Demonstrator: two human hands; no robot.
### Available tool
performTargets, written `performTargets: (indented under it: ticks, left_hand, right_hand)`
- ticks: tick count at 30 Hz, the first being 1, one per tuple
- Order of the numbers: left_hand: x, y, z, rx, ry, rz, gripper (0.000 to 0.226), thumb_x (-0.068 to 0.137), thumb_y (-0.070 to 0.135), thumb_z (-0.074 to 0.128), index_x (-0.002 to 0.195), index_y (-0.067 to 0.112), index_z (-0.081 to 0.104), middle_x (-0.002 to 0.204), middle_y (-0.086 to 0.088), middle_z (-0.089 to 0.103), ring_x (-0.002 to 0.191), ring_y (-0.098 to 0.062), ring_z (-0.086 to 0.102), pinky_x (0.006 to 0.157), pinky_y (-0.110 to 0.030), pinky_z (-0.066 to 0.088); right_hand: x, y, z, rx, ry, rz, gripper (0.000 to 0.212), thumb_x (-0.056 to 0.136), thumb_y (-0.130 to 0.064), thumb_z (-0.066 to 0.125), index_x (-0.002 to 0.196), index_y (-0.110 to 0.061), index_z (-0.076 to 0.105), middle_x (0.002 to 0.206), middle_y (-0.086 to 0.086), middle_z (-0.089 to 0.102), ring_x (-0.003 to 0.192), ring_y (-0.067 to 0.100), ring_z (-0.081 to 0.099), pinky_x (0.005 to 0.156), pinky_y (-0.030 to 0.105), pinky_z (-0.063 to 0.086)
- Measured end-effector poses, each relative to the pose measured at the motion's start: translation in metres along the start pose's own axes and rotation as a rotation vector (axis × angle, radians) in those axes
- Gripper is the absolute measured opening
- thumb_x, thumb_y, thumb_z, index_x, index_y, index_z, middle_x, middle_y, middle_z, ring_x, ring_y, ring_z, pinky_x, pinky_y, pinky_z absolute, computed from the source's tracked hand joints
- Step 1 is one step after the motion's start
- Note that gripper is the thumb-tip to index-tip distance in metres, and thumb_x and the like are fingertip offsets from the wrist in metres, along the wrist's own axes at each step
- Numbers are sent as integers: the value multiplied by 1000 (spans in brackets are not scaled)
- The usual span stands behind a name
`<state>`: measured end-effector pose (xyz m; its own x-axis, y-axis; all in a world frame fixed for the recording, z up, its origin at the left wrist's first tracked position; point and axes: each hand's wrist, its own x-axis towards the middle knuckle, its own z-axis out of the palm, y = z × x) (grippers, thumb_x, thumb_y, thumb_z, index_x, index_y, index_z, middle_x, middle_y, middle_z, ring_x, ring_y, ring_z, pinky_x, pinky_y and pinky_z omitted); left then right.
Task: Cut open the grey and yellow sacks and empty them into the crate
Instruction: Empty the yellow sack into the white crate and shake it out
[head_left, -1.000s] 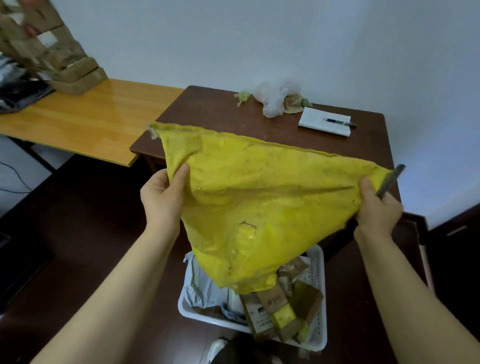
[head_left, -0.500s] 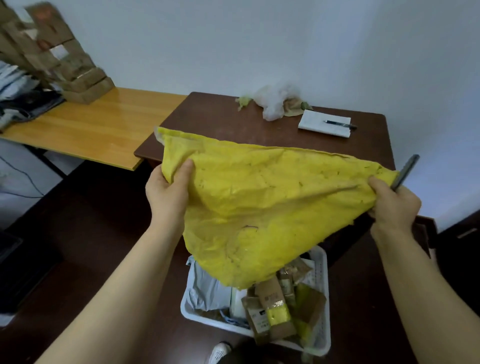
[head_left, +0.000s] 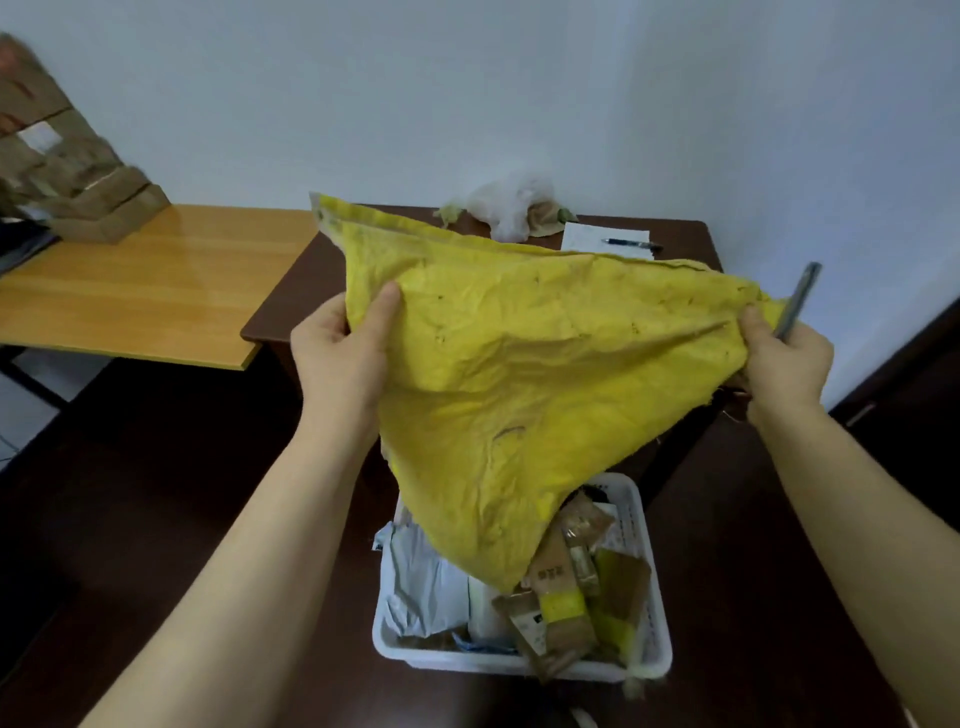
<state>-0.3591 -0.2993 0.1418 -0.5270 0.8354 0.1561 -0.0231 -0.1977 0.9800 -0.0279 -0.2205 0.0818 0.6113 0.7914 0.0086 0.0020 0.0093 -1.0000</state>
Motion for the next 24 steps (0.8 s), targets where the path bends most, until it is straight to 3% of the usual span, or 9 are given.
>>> performTargets:
  ticks: [2, 4, 7, 11, 14, 16, 19, 21, 24]
  left_hand:
    - [1, 7, -10, -22, -10, 23, 9, 85, 20, 69, 77, 25, 72, 76, 11, 73, 76, -6, 69, 63, -20, 53]
    - [2, 11, -19, -35, -14, -6, 11, 86, 19, 69, 75, 22, 71, 76, 7, 72, 75, -9, 68, 65, -25, 53]
    - [0, 23, -29, -59, -68, -8, 16, 85, 18, 69, 69, 18, 70, 77, -5, 68, 74, -17, 64, 69, -34, 53]
    - [9, 43, -35, -159, -90, 55, 26, 80, 22, 70, 55, 22, 62, 67, -4, 59, 63, -15, 55, 57, -30, 47]
    - [10, 37, -38, -122, -127, 39, 16, 77, 17, 62, 67, 7, 55, 67, -6, 47, 61, -15, 43, 55, -28, 35]
    - [6, 23, -44, -28, -174, -16, 9, 79, 9, 61, 70, 8, 62, 72, -6, 59, 67, -20, 55, 61, -33, 44]
    - [4, 8, -57, 32, -127, -117, 28, 79, 1, 66, 72, 27, 71, 71, 8, 73, 73, -13, 70, 63, -30, 55]
    - [11, 11, -61, -21, -103, -137, 26, 74, -1, 69, 78, 25, 72, 72, 7, 74, 71, -11, 71, 58, -24, 54]
    - [22, 24, -57, -211, -130, -131, 16, 68, 14, 77, 82, 22, 75, 85, 1, 75, 78, -14, 71, 63, -25, 55]
  right_hand:
    - [-7, -13, 4, -5, 40, -89, 17, 86, -31, 64, 76, -19, 59, 69, -9, 55, 55, -1, 54, 49, 14, 47]
    - [-17, -21, 8, -123, -8, -134, 16, 88, -30, 62, 83, -14, 59, 68, -8, 52, 57, 2, 49, 46, 11, 42]
    - [-28, -33, 8, -157, 2, -129, 26, 87, -24, 64, 65, -18, 50, 62, -3, 46, 52, 8, 43, 40, 17, 37]
    - [-42, -71, 18, 57, 58, -154, 30, 83, -21, 64, 61, -22, 44, 59, -3, 42, 41, 3, 40, 37, 18, 34]
    - [-51, -71, 20, -2, 45, -112, 31, 85, -16, 61, 61, -20, 42, 60, 0, 39, 46, 9, 38, 39, 22, 31]
    - [-55, -62, 17, -77, 17, -47, 29, 85, -9, 60, 62, -18, 44, 62, 3, 41, 54, 14, 39, 44, 26, 34]
    - [-58, -54, 6, -65, -53, 11, 26, 82, -3, 68, 67, -16, 52, 68, 3, 52, 56, 13, 52, 49, 23, 47]
    - [-56, -62, -4, -6, -65, 5, 30, 75, -3, 75, 65, -18, 51, 66, 2, 53, 42, 4, 52, 36, 15, 38]
    - [-47, -73, -16, 16, -2, -28, 41, 68, -6, 81, 60, -22, 44, 61, -2, 50, 30, -3, 42, 32, 12, 30]
